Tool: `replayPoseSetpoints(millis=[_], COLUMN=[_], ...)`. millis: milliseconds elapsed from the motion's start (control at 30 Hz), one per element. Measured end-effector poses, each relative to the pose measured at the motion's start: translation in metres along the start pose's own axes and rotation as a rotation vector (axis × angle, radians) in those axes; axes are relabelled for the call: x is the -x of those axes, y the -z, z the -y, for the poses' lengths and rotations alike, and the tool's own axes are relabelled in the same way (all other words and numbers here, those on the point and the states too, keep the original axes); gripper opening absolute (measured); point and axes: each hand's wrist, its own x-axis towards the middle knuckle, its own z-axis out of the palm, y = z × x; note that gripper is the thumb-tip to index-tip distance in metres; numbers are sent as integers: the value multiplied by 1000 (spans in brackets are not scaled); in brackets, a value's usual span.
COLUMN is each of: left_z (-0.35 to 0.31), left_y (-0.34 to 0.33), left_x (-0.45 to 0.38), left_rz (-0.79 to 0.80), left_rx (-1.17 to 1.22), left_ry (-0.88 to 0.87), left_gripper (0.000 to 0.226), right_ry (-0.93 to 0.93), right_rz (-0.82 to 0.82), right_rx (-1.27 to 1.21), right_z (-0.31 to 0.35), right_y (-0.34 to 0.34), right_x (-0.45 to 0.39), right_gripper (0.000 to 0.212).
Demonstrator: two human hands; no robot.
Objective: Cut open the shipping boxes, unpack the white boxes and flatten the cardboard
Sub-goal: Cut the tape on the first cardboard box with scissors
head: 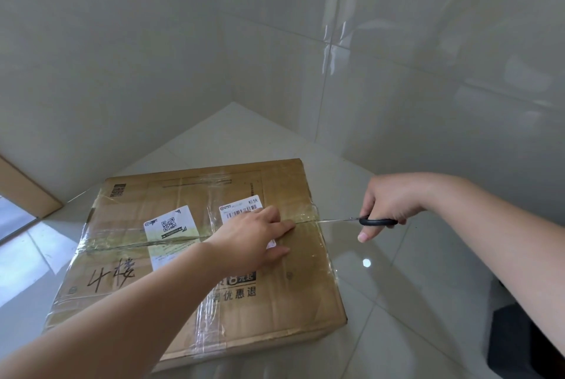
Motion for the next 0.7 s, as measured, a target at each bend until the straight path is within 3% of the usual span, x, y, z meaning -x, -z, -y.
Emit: replayPoseSetpoints(millis=[367,700], left_z=[2,8], left_y=[8,1], left_x=[5,4], left_rz=[41,-12], left_rx=[-15,-40], left_ry=[15,6], left_gripper=[55,57], right_ry=[99,100], right_rz=[81,136], right_rx=[-85,-61], right_z=[-15,-13], right_y=[5,10], right_x=[-18,-31], right_gripper=[33,51])
